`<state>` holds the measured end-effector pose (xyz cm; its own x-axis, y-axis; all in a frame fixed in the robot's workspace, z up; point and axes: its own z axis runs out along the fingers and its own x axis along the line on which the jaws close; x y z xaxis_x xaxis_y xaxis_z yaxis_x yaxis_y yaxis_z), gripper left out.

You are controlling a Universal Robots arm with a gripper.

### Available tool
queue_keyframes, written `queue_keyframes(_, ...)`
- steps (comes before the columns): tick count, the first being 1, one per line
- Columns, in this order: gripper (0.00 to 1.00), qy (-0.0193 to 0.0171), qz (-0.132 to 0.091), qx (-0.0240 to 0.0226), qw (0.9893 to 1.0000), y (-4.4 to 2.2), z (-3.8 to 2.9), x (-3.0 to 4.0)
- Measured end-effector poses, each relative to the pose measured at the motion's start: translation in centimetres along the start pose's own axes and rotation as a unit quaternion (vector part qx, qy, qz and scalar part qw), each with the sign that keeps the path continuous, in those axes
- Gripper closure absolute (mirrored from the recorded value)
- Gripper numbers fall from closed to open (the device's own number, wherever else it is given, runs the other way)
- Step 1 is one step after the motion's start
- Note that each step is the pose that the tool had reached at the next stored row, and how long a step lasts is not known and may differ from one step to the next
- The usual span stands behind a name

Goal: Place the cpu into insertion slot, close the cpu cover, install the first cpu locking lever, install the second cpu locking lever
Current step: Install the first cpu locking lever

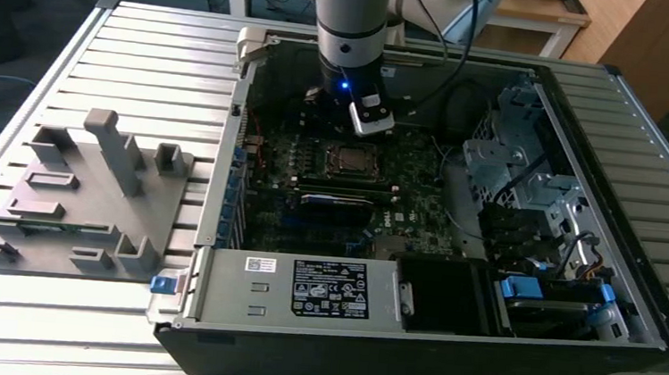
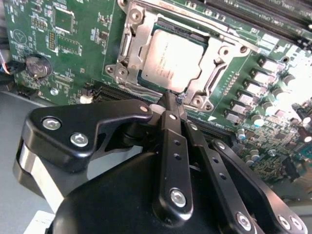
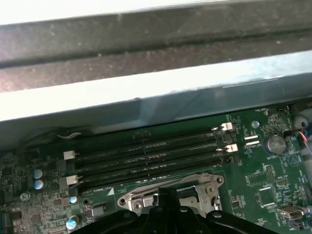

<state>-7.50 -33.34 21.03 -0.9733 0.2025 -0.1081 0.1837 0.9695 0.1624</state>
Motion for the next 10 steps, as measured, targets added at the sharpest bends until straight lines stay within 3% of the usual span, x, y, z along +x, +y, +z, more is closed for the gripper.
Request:
queue_keyframes(2, 0.9, -0.0007, -0.001, 0.0031, 1.0, 0.05, 0.06, -0.3)
queue_keyframes(7, 0.9, -0.0011, -0.001, 0.0052, 1.0, 0.23, 0.22, -1.23)
queue_keyframes(10, 0.9, -0.0016, -0.001, 0.008, 1.0, 0.26, 0.29, -1.42)
